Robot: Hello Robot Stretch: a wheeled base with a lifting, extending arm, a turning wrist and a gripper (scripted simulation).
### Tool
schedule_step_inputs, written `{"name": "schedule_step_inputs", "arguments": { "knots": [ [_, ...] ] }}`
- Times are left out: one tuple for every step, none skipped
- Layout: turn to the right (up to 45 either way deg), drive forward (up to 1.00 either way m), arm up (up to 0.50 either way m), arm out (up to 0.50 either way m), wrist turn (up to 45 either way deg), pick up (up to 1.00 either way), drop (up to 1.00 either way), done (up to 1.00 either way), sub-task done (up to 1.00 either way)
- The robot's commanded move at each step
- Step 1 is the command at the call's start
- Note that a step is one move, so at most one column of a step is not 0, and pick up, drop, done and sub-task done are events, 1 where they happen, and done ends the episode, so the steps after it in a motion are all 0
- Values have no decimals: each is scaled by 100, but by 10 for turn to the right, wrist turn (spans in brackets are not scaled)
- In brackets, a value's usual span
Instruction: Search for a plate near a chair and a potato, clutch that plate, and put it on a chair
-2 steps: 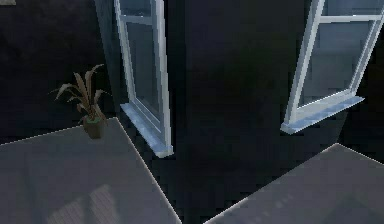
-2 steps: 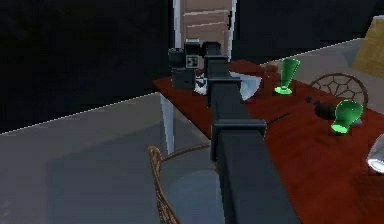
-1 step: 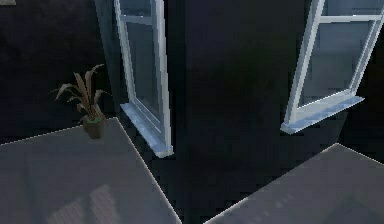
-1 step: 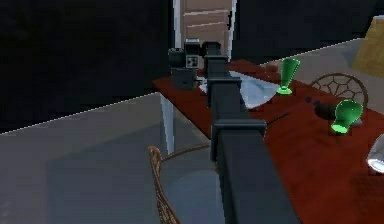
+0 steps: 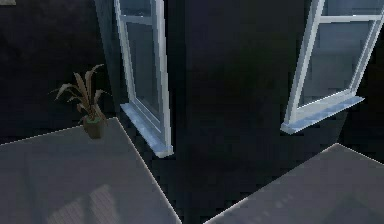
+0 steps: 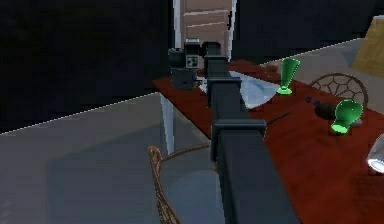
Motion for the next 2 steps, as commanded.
{"name": "schedule_step_inputs", "arguments": {
  "knots": [
    [0, 0, -50, 0, 0, 0, 0, 0, 0],
    [0, 0, 0, 0, 0, 0, 100, 0, 0]
  ]
}}
